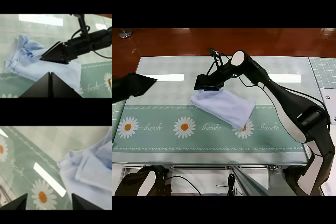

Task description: Fold the shirts.

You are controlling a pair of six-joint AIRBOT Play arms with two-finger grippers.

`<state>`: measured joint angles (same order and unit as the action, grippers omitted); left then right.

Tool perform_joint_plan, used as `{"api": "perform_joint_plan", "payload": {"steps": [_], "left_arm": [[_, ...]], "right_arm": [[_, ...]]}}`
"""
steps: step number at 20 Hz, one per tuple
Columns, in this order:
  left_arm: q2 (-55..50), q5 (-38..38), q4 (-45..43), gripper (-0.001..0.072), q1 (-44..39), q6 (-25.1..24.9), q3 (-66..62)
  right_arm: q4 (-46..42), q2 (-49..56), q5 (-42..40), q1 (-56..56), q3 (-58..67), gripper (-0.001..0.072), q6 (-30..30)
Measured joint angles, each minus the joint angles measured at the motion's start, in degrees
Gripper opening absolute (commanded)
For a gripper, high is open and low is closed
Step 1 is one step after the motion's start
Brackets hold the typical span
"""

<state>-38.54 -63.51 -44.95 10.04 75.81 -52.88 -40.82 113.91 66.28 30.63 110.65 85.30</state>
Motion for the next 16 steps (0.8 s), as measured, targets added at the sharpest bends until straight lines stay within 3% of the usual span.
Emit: {"api": "perform_joint_plan", "payload": {"steps": [4, 7, 9, 12, 14, 16], "left_arm": [[-1.99, 2.91, 0.31, 0.0020, 0.00, -0.15, 2.93], [-3.58, 3.82, 0.33, 0.0019, 0.00, -0.17, 3.65], [-4.17, 4.22, 0.24, 0.0020, 0.00, -0.20, 3.89], [-4.57, 4.31, 0.02, 0.0020, -0.09, -0.33, 5.01], [-4.66, 4.39, -0.02, 0.0020, -0.42, -0.37, 6.60], [-4.72, 4.46, -0.04, 0.0019, -1.25, -0.37, 8.48]], "right_arm": [[0.48, -4.70, 11.56, -7.39, 0.68, 0.0634, -0.39], [-12.35, -14.97, 19.56, -13.27, -2.01, 0.0634, 0.11], [-23.65, -25.53, 19.23, -16.61, -10.84, 0.0634, 1.79], [-33.92, -44.02, 6.32, -21.99, -35.32, 0.0632, 10.34], [-32.09, -55.47, -7.06, -24.52, -55.69, 0.0628, 18.40], [-23.71, -61.40, -18.43, -25.57, -71.12, 0.0628, 21.31]]}}
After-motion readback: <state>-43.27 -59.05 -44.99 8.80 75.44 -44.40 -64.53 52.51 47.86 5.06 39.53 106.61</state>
